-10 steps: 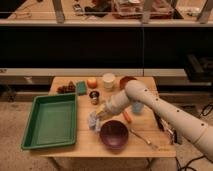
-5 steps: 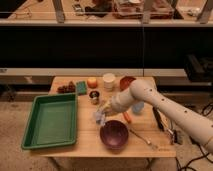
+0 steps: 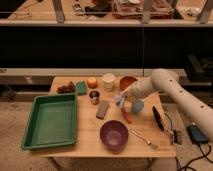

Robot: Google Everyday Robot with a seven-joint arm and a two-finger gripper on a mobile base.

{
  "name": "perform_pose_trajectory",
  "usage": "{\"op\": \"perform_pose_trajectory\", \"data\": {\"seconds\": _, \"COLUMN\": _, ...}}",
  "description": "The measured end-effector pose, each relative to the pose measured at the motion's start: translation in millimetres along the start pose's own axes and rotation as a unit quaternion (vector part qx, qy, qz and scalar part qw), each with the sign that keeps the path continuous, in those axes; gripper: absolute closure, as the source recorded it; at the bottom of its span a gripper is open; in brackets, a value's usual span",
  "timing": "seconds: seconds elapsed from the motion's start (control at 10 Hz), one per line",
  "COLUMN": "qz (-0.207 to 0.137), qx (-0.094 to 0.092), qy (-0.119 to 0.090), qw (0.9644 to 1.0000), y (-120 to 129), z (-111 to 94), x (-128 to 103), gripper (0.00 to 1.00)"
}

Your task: Place towel in paper cup

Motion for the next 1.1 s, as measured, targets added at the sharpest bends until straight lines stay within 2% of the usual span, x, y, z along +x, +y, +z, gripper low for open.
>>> {"op": "perform_pose_trajectory", "data": {"seconds": 0.2, "qz": 0.015, "qx": 0.012, "qy": 0.026, "qw": 0.9995, "y": 4, "z": -13, "x": 35, "gripper": 1.0}}
{"op": "perform_pose_trajectory", "data": {"seconds": 0.7, "qz": 0.014, "qx": 0.014, "qy": 0.028, "qw": 0.9994, "y": 2, "z": -12, "x": 36, "gripper": 1.0}}
{"op": "perform_pose_trajectory", "data": {"seconds": 0.8, "qz": 0.006, "qx": 0.023, "qy": 0.039, "qw": 0.999, "y": -4, "z": -12, "x": 40, "gripper": 1.0}}
{"op": "perform_pose_trajectory", "data": {"seconds": 1.1, "qz": -0.023, "qx": 0.042, "qy": 0.058, "qw": 0.9972, "y": -48, "z": 2, "x": 60, "gripper": 1.0}}
